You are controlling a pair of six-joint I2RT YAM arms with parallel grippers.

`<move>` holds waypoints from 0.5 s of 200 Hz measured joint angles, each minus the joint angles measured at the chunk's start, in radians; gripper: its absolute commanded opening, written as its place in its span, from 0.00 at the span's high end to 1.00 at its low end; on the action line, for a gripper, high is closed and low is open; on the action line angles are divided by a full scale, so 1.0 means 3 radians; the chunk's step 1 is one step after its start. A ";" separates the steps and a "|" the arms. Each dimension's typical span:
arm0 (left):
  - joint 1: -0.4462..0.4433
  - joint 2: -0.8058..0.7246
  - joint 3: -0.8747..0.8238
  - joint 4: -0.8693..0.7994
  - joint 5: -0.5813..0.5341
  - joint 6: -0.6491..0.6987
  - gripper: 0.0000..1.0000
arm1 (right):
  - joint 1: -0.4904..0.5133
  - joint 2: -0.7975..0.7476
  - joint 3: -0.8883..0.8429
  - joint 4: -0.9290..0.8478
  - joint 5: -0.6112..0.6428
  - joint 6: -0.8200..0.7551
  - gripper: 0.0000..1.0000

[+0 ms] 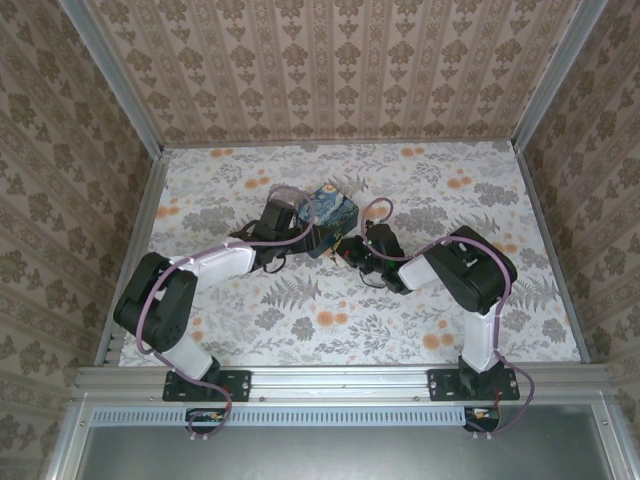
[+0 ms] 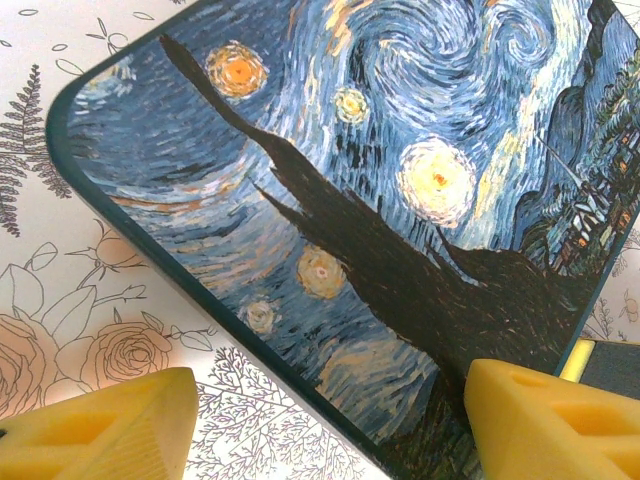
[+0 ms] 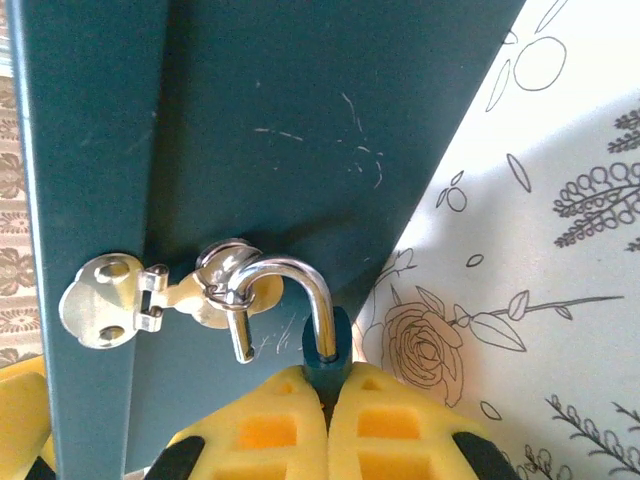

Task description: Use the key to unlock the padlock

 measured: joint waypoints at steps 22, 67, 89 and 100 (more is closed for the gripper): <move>0.0000 0.0000 0.0000 0.0001 0.0000 0.0000 0.29 | -0.0006 0.0025 -0.0009 0.0069 -0.0020 0.0067 1.00; -0.0001 0.0022 0.0000 0.0042 0.0005 -0.0003 0.29 | -0.0034 0.0076 -0.0005 0.0165 -0.0060 0.0126 1.00; 0.0000 0.0036 0.0000 0.0071 0.0004 -0.0009 0.30 | -0.0065 0.0093 0.0038 0.0144 -0.0080 0.0122 1.00; -0.0001 0.0045 0.0000 0.0093 0.0006 -0.0011 0.30 | -0.0095 0.0103 0.0084 0.0104 -0.0111 0.0107 1.00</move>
